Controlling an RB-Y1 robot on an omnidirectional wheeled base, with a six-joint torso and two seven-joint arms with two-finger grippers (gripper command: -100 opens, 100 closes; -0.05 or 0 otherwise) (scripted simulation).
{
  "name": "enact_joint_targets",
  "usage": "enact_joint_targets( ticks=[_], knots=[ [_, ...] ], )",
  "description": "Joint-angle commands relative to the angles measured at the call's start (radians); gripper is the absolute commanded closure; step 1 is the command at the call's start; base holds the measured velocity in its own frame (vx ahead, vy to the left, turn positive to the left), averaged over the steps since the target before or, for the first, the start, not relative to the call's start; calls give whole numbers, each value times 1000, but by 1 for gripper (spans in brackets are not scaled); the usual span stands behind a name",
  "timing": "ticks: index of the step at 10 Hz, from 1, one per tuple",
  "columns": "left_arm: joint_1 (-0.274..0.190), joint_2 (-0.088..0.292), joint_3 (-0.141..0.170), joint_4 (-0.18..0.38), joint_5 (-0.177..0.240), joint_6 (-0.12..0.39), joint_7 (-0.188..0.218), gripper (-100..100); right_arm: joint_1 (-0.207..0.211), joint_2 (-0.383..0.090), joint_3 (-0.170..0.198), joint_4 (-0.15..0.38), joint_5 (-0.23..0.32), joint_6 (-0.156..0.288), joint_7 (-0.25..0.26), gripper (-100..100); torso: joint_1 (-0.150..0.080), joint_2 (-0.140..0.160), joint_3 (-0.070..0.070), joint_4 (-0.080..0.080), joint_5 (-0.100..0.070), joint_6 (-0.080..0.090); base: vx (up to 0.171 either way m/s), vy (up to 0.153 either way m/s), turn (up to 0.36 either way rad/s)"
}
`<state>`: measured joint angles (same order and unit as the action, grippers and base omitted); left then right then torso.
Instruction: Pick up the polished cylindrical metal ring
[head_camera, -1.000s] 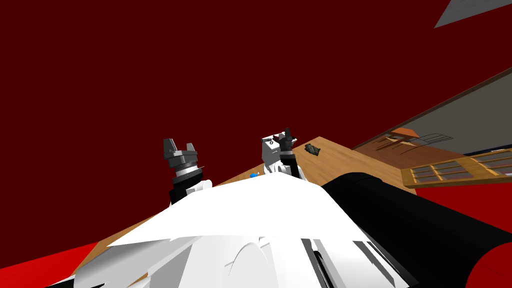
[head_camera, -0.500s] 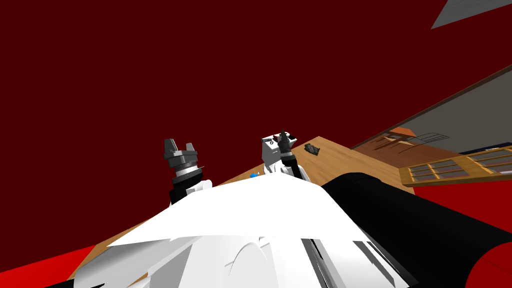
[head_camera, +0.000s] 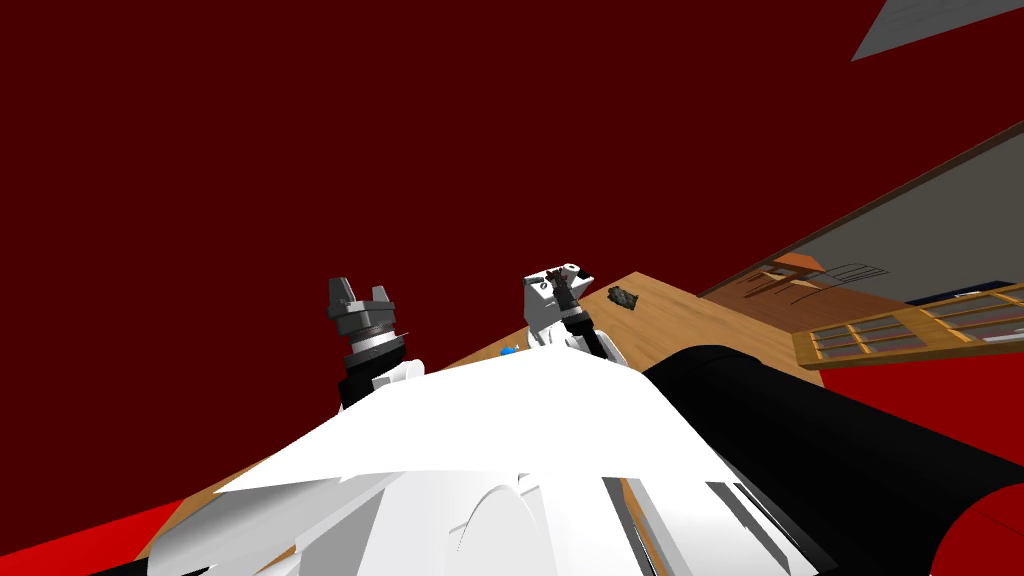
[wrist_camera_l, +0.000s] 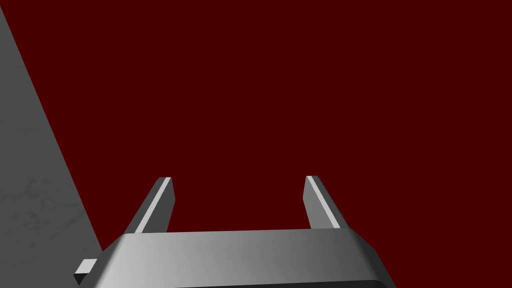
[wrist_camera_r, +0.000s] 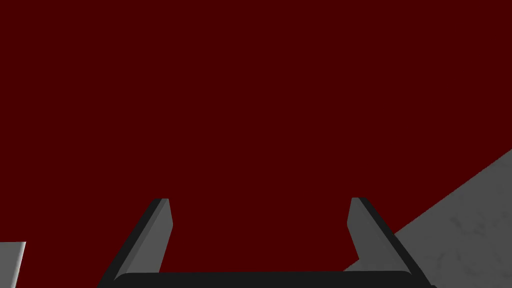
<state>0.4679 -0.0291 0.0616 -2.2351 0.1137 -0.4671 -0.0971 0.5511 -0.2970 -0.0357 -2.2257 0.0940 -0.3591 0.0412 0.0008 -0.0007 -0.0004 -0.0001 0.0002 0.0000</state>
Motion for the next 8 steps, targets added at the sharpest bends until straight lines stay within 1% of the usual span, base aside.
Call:
enact_joint_targets(
  ticks=[1,2,3,4,5,6,7,8],
  knots=[
    [0,0,0,0,0,0,0,0,8,-50,3,21,12,8,5,-100,0,0,0,0,0,0,12,16,-35],
    [0,0,0,0,0,0,0,0,18,-80,8,40,23,13,12,-100,0,0,0,0,0,0,22,19,-52],
    [0,0,0,0,0,0,0,0,18,-104,8,40,23,13,12,-100,0,-1,0,0,0,0,19,20,-15],
    [0,0,0,0,0,0,0,0,29,-139,12,60,35,19,18,-100,0,-1,0,0,0,0,17,23,-34],
    [0,0,0,0,0,0,0,0,29,-150,12,60,35,19,18,-100,0,-1,0,0,0,0,12,18,-20],
    [0,0,0,0,0,0,0,0,40,-188,17,79,47,24,25,-100,0,0,0,0,0,0,16,17,-35],
    [0,0,0,0,0,0,0,0,40,-196,17,79,47,24,25,-100,0,0,0,0,0,0,12,16,-20],
    [0,0,0,0,0,0,0,0,51,-234,22,98,60,29,32,-100,0,0,0,0,0,0,19,18,-31]
  ],
)
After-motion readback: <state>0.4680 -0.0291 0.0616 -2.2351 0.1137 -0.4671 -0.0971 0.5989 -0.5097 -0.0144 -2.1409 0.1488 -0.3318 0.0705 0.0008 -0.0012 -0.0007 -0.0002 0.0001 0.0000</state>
